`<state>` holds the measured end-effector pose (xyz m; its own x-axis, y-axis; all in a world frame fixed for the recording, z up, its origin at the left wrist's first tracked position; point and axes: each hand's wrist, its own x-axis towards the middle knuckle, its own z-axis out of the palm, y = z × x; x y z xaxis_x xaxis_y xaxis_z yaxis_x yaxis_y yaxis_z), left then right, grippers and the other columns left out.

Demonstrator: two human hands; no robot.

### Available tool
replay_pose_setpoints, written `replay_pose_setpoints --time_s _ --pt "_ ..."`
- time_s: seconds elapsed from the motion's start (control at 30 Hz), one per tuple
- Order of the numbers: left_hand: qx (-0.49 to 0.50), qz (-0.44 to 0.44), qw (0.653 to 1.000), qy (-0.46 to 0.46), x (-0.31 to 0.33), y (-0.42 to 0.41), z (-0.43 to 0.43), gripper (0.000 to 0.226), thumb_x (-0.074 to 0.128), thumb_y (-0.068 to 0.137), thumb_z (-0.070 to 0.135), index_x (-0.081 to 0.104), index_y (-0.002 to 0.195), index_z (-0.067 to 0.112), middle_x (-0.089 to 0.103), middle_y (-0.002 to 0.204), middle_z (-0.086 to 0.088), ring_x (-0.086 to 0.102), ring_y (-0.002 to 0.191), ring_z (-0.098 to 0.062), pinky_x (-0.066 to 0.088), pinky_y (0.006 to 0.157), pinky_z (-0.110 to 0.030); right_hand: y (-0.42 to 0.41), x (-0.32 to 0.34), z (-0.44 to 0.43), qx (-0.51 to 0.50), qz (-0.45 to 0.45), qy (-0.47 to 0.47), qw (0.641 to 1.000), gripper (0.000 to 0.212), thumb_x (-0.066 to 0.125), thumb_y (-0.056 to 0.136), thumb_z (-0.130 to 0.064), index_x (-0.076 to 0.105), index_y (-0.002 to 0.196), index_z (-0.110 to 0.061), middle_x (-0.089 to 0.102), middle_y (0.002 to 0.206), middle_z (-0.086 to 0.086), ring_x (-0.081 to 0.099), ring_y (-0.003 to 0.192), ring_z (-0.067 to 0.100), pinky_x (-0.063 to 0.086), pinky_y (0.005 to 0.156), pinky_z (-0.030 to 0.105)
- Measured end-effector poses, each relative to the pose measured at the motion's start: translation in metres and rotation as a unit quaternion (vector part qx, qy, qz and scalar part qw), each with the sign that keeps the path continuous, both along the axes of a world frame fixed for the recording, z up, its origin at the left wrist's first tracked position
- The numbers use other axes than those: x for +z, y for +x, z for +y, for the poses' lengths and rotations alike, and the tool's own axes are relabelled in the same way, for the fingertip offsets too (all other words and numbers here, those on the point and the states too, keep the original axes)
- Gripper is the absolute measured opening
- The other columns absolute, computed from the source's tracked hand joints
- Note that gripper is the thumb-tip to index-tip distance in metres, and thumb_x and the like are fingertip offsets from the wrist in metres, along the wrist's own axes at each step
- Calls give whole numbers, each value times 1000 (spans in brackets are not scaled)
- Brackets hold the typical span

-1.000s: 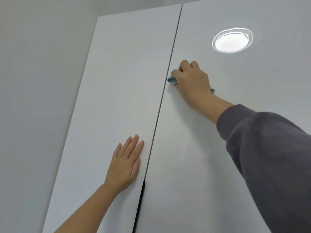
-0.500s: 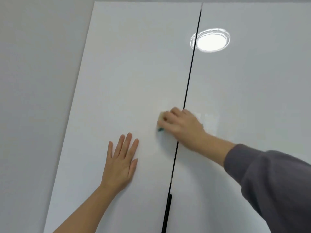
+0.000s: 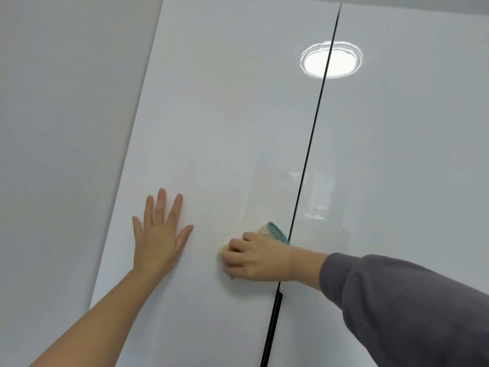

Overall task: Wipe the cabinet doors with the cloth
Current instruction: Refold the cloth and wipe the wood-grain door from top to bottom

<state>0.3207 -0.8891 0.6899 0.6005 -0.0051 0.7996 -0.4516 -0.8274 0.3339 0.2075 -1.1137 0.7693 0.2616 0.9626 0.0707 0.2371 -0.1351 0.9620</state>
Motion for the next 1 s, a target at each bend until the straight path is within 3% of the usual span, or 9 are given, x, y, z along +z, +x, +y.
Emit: replay_pose_setpoints --time_s 0.07,0.17,0.27,0.5,0.63,0.73,0.8,0.9,1.0 --pt "1 1 1000 7 -1 -1 2 71 10 93 66 -3 155 36 -6 164 0 -1 151 -29 24 110 -66 8 39 7 16 -60 13 998 16 51 97 -16 64 91 -22 63 96 1 52 80 22 36 56 31" --pt "-7 5 1000 8 0 -2 3 71 7 92 68 -6 154 38 -9 164 2 -5 151 -26 23 110 -67 22 131 23 9 -215 244 946 28 65 70 6 66 88 -16 62 89 5 52 72 26 32 49 29" --pt "1 10 1000 23 1 -1 7 71 7 91 69 -8 154 39 -13 164 3 -8 151 -24 24 109 -67 27 138 46 26 -210 410 887 34 64 63 13 67 85 -13 63 88 5 50 70 26 34 46 28" --pt "-1 11 999 52 7 -5 19 78 16 87 75 2 154 38 -2 164 -1 8 150 -32 34 104 -65 21 36 32 4 -62 38 997 17 48 98 -13 64 92 -18 61 97 2 53 76 23 37 54 32" --pt "-2 -10 1000 -11 29 -15 6 79 27 87 74 3 154 40 -4 164 -2 7 149 -33 33 107 -61 7 159 13 20 -220 295 930 28 58 76 4 69 92 -16 63 93 5 56 75 29 38 49 29" --pt "-15 -23 999 -22 51 -18 -10 82 29 84 76 -7 151 46 -15 162 3 -4 150 -29 26 111 -59 -5 188 11 25 -191 489 851 31 62 77 5 70 99 -16 62 99 5 55 86 33 41 51 30" --pt "-2 -12 1000 -11 59 -17 -19 84 22 81 80 -10 150 47 -16 162 2 -6 149 -30 28 110 -61 -5 151 17 39 -141 424 894 23 63 79 -1 72 92 -17 65 97 3 56 83 32 45 50 30" --pt "16 -12 1000 -12 59 -15 -22 85 17 78 82 -10 150 47 -15 162 1 -4 149 -31 30 107 -62 -5 66 0 18 -3 124 992 16 58 90 -8 69 92 -20 65 101 1 54 79 27 43 53 31" --pt "17 -10 1000 -13 55 -13 -21 83 17 79 81 -14 149 49 -18 162 3 -8 150 -29 28 108 -63 -5 80 -12 -19 20 16 999 18 54 93 -9 67 97 -21 63 104 1 53 83 26 45 56 34"
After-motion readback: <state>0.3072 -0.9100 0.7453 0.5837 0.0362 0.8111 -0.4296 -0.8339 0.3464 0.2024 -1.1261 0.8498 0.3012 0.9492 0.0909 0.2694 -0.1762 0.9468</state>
